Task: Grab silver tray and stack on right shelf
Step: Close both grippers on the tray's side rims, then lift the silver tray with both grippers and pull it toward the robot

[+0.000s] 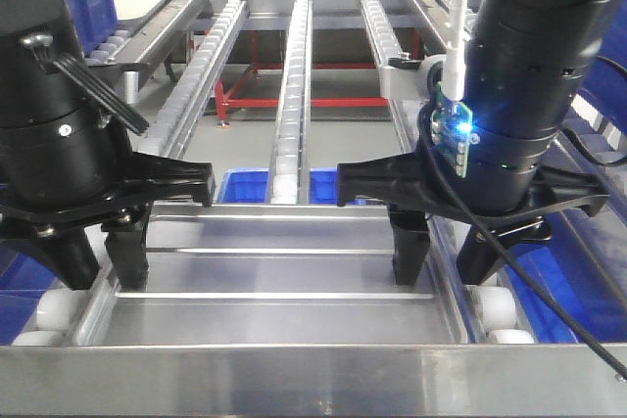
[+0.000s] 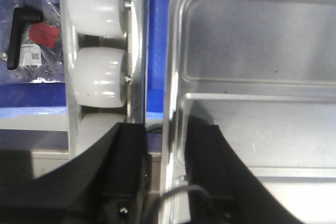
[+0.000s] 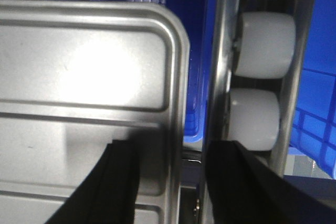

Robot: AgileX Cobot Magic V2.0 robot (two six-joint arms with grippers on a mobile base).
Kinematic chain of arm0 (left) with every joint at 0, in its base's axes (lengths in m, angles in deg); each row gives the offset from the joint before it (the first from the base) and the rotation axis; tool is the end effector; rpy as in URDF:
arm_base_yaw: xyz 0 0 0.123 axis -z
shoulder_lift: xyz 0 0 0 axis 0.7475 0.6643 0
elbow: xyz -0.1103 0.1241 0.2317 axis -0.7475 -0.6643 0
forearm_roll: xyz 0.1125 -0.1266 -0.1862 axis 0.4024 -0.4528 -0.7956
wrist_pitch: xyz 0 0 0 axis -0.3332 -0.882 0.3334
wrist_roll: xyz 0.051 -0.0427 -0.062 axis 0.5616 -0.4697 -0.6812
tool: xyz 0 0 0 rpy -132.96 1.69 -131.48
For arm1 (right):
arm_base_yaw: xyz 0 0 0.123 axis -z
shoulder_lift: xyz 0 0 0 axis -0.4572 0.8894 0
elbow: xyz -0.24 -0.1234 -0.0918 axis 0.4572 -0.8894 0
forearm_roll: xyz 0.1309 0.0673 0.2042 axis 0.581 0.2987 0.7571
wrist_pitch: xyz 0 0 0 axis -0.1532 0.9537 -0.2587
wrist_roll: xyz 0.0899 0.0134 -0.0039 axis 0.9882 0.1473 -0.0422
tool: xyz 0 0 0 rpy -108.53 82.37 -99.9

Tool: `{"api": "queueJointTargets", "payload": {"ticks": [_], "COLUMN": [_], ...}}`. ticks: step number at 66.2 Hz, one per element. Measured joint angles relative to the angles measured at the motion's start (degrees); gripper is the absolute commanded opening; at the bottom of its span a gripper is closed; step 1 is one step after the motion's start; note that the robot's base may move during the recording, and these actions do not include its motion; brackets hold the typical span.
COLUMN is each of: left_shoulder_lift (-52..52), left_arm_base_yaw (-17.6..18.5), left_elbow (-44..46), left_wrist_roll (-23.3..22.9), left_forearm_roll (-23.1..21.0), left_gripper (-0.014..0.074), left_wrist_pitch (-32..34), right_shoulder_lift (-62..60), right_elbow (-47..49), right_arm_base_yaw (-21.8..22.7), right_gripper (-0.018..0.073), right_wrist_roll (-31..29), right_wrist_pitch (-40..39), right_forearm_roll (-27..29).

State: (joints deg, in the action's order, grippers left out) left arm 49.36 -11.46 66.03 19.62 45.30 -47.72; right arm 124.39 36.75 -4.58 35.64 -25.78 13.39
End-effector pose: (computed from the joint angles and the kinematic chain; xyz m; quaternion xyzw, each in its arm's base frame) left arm 0.2556 -0.1781 0.1843 0.0381 0.9850 -0.0380 0.1641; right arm 0.2785 0.1638 0.1758 0.0327 0.9775 0.0784 0.1929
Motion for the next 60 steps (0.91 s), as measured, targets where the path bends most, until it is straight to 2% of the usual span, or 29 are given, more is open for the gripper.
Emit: {"api": "queueJointTargets", "payload": {"ticks": [30, 37, 42, 44, 46, 51, 60], "left_shoulder_lift": [0.0, 0.0, 0.0, 0.0, 0.0, 0.0, 0.0], "left_arm_base_yaw": [0.0, 0.0, 0.0, 0.0, 0.0, 0.0, 0.0], "left_elbow": [0.0, 0.0, 0.0, 0.0, 0.0, 0.0, 0.1], "left_wrist_roll": [0.0, 0.0, 0.0, 0.0, 0.0, 0.0, 0.0], "left_forearm_roll": [0.0, 0.0, 0.0, 0.0, 0.0, 0.0, -0.1], "left_gripper": [0.0129, 0.0125, 0.009, 0.0065, -0.0004, -0.0094, -0.0099], "left_wrist_pitch": [0.0, 0.0, 0.0, 0.0, 0.0, -0.3, -0.3], "right_shoulder_lift": [0.0, 0.0, 0.0, 0.0, 0.0, 0.0, 0.0], "right_elbow": [0.0, 0.0, 0.0, 0.0, 0.0, 0.0, 0.0], "right_arm_base_yaw": [0.0, 0.0, 0.0, 0.0, 0.0, 0.0, 0.1], "right_gripper": [0.0403, 0.0327, 0.0246, 0.0204, 0.0148, 0.0074, 0.0064], "right_wrist_roll": [0.0, 0.0, 0.0, 0.0, 0.0, 0.0, 0.2], "right_wrist_pitch": [0.0, 0.0, 0.0, 0.0, 0.0, 0.0, 0.0], "right_forearm_roll": [0.0, 0.0, 0.0, 0.0, 0.0, -0.2, -0.1]}}
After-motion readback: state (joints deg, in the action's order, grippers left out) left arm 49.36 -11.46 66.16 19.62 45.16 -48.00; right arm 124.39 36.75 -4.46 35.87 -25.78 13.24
